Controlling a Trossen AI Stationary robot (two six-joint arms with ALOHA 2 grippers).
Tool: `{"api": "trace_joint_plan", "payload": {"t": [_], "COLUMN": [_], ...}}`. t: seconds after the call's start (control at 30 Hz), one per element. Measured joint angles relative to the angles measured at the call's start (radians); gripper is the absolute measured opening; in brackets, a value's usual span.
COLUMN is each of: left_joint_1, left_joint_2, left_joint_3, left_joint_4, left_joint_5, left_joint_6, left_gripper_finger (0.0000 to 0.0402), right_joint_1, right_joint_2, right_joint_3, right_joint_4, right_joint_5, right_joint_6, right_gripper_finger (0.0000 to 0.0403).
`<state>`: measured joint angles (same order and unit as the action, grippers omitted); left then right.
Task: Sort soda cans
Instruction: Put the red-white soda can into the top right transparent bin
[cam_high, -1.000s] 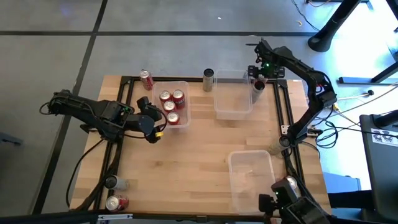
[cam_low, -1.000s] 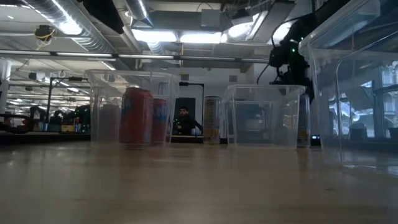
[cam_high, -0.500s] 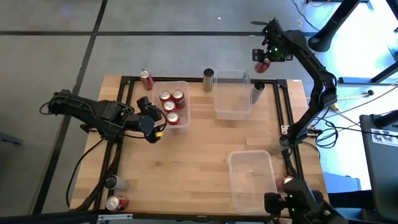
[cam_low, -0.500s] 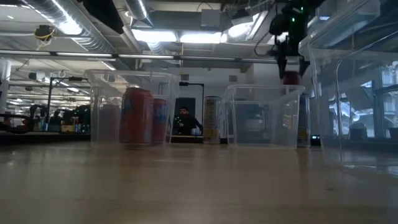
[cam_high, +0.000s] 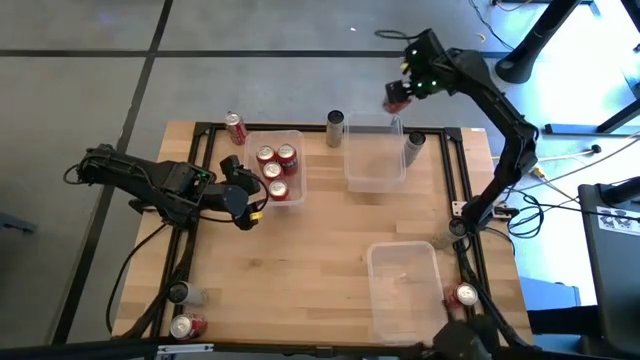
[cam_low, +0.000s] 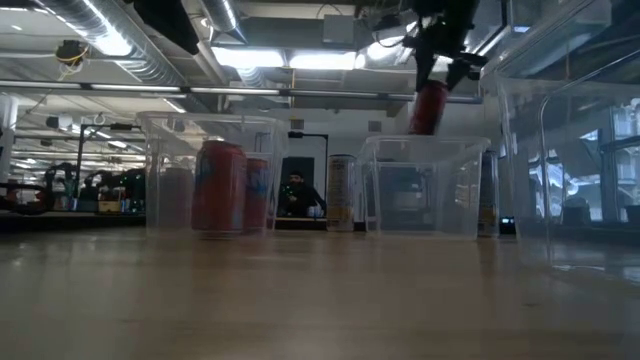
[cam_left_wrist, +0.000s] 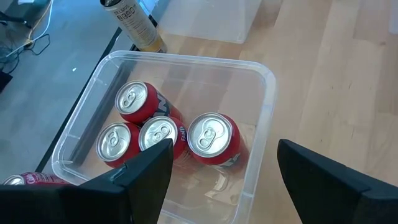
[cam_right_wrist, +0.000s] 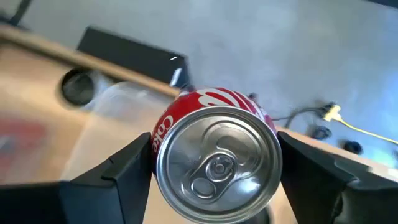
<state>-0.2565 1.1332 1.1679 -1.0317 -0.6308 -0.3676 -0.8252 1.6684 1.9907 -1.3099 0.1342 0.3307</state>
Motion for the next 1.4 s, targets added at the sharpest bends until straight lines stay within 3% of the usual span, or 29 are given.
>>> {"api": "trace_joint_plan", "payload": {"t": [0.3, 0.87, 1.4], "left_joint_1": [0.000, 0.000, 0.000], "left_joint_2": [0.000, 0.000, 0.000], "left_joint_3": [0.000, 0.000, 0.000], "left_joint_4": [0.000, 0.000, 0.003], "left_joint_5": [0.000, 0.000, 0.000], "left_joint_6": [-0.001, -0.005, -0.007], "left_gripper_finger": [0.0276, 0.0276, 0.0276], "right_joint_1": [0.120, 0.118, 0.118], "right_joint_2": [0.001, 0.004, 0.004], "right_joint_3": [-0.061, -0.405, -0.509], "right_joint_4": [0.023, 0.259, 0.385], "right_joint_5": [-0.015, -0.015, -0.015], "right_joint_6": [-0.025, -0.024, -0.022], "right_gripper_finger": [0.0282, 0.0282, 0.0282]}}
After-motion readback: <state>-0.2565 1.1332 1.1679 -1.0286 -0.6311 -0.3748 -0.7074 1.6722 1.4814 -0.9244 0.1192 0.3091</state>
